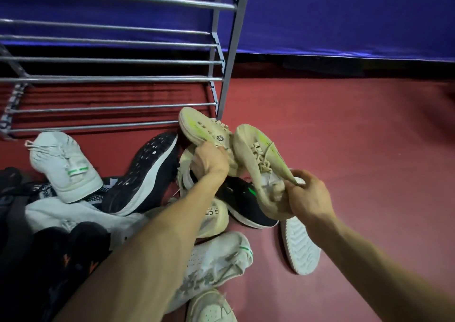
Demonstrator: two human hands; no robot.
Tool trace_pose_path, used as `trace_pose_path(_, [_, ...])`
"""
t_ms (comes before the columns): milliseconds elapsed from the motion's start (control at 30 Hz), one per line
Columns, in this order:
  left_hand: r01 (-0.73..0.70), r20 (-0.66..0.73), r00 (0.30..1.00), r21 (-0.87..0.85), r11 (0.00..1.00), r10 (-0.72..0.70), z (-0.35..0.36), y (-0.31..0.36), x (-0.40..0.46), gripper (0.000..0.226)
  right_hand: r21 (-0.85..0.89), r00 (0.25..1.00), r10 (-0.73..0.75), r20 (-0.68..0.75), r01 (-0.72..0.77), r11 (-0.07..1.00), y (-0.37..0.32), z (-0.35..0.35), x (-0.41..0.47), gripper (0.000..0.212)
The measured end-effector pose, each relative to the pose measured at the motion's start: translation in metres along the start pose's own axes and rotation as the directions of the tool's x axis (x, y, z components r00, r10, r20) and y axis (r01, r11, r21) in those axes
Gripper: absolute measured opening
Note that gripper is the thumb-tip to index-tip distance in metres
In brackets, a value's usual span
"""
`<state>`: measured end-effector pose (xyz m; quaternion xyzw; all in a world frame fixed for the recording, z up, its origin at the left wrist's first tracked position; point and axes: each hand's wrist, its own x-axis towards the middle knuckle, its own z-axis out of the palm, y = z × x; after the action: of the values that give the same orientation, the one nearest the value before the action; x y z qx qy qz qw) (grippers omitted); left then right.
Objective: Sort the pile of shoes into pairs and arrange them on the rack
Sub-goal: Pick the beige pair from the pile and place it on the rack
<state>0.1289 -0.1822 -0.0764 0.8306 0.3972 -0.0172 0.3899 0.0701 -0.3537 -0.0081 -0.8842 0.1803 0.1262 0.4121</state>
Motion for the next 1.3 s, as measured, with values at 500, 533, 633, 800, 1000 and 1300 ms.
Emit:
trace_pose_path(500, [-0.124,-0.149,0.977,0.182,0.975,0.152,-0.128,-0.044,0.101,0.026,0.238,0.969,-0.054,0.242,-0.005,0.971,-0.112,0.122,0.051,0.035])
trace_pose_path(533, [-0.113,-0.146,0.979,0.180,0.977,0.140,-0.130,-0.044,0.109,0.025,0.257,0.969,-0.040,0.245,-0.025,0.966,-0.119,0.133,0.059,0.037])
trace_pose_path(633, [-0.095,-0.141,0.982,0.184,0.978,0.122,-0.135,-0.043,0.133,0.028,0.280,0.976,-0.010,0.217,-0.053,0.958,-0.139,0.167,0.085,0.036])
trace_pose_path(800, [-0.073,-0.127,0.987,0.222,0.972,0.103,-0.146,-0.030,0.170,0.027,0.379,0.982,0.072,0.174,-0.135,0.916,-0.170,0.205,0.119,0.045])
trace_pose_path(1000, [-0.068,0.006,0.998,0.299,0.952,0.069,-0.146,-0.031,0.186,0.029,0.460,0.978,0.186,0.096,-0.209,0.863,-0.188,0.220,0.135,0.038])
trace_pose_path(1300, [-0.018,0.048,0.999,0.154,0.988,0.010,-0.104,-0.043,0.225,0.046,-0.287,0.927,-0.288,0.242,0.352,0.891,-0.170,0.233,0.172,0.046])
